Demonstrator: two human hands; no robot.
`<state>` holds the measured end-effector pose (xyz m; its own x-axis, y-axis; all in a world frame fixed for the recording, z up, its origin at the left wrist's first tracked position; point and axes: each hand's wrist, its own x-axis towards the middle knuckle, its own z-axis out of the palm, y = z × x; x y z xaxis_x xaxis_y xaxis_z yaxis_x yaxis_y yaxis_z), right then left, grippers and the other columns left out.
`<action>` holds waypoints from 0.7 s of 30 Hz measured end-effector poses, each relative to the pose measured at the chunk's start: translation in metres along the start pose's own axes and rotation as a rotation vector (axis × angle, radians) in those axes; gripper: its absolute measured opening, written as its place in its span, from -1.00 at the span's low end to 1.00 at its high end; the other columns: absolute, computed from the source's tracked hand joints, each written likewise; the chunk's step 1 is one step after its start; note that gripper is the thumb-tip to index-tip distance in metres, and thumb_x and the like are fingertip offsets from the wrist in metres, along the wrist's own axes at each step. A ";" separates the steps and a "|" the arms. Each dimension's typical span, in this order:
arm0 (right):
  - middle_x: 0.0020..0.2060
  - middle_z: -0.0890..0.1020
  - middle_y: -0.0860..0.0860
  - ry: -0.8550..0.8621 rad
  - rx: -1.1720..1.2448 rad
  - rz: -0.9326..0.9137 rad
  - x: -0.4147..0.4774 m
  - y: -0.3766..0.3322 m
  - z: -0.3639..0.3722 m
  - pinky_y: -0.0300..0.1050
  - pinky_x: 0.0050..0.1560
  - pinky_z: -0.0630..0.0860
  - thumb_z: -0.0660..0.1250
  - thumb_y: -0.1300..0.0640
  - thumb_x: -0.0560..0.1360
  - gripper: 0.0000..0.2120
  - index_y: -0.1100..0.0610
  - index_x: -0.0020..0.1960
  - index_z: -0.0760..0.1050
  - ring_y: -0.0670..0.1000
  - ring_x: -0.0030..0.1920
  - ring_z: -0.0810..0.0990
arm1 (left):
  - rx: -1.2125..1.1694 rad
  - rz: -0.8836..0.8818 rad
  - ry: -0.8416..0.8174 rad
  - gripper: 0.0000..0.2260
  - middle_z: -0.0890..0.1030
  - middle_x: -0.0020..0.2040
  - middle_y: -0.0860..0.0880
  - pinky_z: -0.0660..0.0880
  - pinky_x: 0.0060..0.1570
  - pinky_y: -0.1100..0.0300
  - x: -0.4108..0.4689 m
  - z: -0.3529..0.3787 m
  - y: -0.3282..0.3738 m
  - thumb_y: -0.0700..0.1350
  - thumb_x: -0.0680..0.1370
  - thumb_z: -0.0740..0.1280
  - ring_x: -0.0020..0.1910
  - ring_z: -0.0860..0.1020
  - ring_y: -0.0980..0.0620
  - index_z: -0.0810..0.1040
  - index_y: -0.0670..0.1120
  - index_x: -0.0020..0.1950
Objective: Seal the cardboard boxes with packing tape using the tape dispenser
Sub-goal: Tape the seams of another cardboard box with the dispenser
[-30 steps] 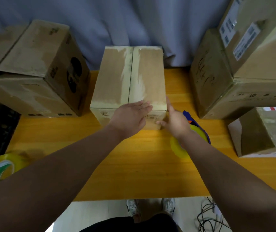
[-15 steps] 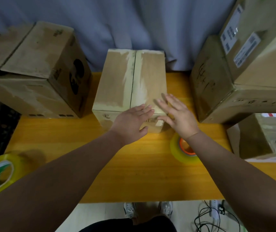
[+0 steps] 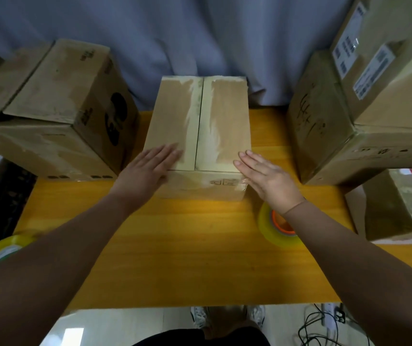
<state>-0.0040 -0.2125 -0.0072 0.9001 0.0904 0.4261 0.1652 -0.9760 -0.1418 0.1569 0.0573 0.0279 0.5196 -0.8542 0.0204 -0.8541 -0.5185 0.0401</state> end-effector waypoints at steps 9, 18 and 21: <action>0.35 0.45 0.20 -0.231 -0.014 0.155 -0.009 0.015 -0.037 0.27 0.28 0.42 0.27 -0.05 0.55 -0.49 0.23 0.39 0.41 0.20 0.37 0.40 | -0.050 0.208 -0.074 -0.39 -0.02 0.57 0.01 0.00 0.48 0.07 -0.004 0.005 0.013 0.32 0.57 -0.23 0.54 -0.02 0.03 -0.06 0.05 0.55; 0.56 0.03 -0.03 -0.462 0.200 0.273 0.098 -0.103 -0.010 -0.09 0.51 -0.28 -0.15 -0.06 0.67 -0.51 0.09 0.56 0.04 -0.06 0.54 -0.11 | -0.678 -0.210 0.005 -0.67 0.12 0.49 0.18 -0.09 0.48 0.14 0.010 -0.009 -0.006 -0.01 0.62 0.20 0.50 0.03 0.16 0.40 0.09 0.40; 0.56 -0.08 0.01 -0.543 -0.023 0.292 0.097 -0.104 0.015 -0.03 0.51 -0.30 -0.20 -0.08 0.67 -0.47 0.12 0.57 -0.10 -0.04 0.55 -0.16 | -0.654 -0.092 -0.012 -0.58 0.02 0.51 0.24 0.04 0.47 0.08 0.002 0.000 -0.010 0.05 0.59 0.20 0.48 0.03 0.22 0.30 0.14 0.46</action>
<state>0.0721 -0.0995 0.0353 0.9845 -0.0995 -0.1442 -0.1226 -0.9792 -0.1617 0.1665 0.0607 0.0277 0.5861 -0.8099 -0.0233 -0.6139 -0.4627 0.6396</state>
